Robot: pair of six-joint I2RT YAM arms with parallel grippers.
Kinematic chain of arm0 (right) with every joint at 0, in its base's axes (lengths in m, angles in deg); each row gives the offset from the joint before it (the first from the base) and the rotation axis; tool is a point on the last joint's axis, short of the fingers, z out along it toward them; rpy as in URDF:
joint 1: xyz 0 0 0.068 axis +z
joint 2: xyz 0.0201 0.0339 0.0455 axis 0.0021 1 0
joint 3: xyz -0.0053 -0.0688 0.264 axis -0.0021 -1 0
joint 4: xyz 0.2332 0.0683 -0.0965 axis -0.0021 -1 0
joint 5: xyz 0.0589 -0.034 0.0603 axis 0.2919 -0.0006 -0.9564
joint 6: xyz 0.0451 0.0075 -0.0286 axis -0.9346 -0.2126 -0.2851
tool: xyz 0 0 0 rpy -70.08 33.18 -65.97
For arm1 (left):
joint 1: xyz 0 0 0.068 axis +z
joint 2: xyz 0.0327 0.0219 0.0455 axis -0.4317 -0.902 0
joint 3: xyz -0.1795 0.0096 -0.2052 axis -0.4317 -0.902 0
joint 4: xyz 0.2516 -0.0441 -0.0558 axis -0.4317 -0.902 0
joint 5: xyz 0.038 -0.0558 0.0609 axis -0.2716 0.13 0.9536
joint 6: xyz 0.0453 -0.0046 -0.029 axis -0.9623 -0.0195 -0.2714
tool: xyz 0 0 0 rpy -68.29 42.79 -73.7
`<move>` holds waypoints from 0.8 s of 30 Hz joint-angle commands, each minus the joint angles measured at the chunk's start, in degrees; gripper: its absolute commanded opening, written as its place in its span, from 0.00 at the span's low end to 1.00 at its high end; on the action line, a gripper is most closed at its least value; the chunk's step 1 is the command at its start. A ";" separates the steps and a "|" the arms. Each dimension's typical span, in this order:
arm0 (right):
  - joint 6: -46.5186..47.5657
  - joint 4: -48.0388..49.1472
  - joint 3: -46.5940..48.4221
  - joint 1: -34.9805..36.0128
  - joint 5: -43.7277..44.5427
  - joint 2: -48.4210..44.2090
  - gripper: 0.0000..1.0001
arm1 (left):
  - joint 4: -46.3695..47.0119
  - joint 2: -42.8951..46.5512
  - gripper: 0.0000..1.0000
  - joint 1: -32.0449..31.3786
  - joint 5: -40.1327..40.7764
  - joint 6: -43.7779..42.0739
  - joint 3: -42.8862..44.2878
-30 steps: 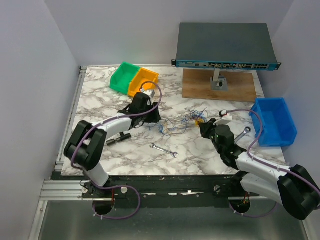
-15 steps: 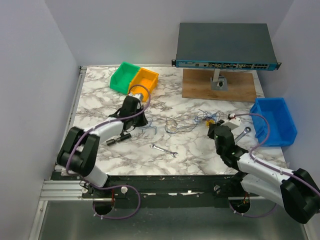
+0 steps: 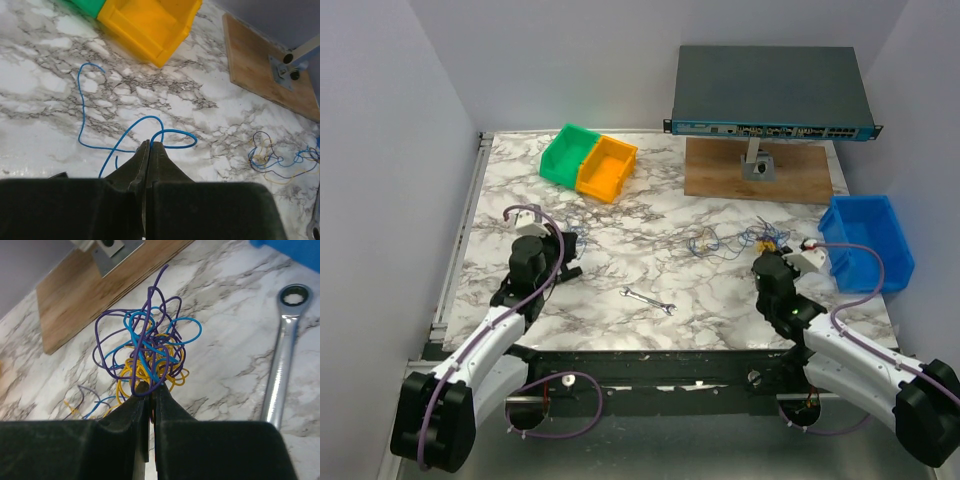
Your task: Untangle the cables
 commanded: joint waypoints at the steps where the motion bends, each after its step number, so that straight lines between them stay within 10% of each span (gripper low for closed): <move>1: 8.82 9.56 -0.59 -0.21 -8.44 -0.01 0.01 | 5.68 -1.46 0.00 -0.03 -5.98 -1.57 2.01; 24: 16.75 18.47 -3.25 -0.14 -20.96 0.09 0.01 | -24.35 -20.74 0.00 5.24 -12.22 0.70 53.01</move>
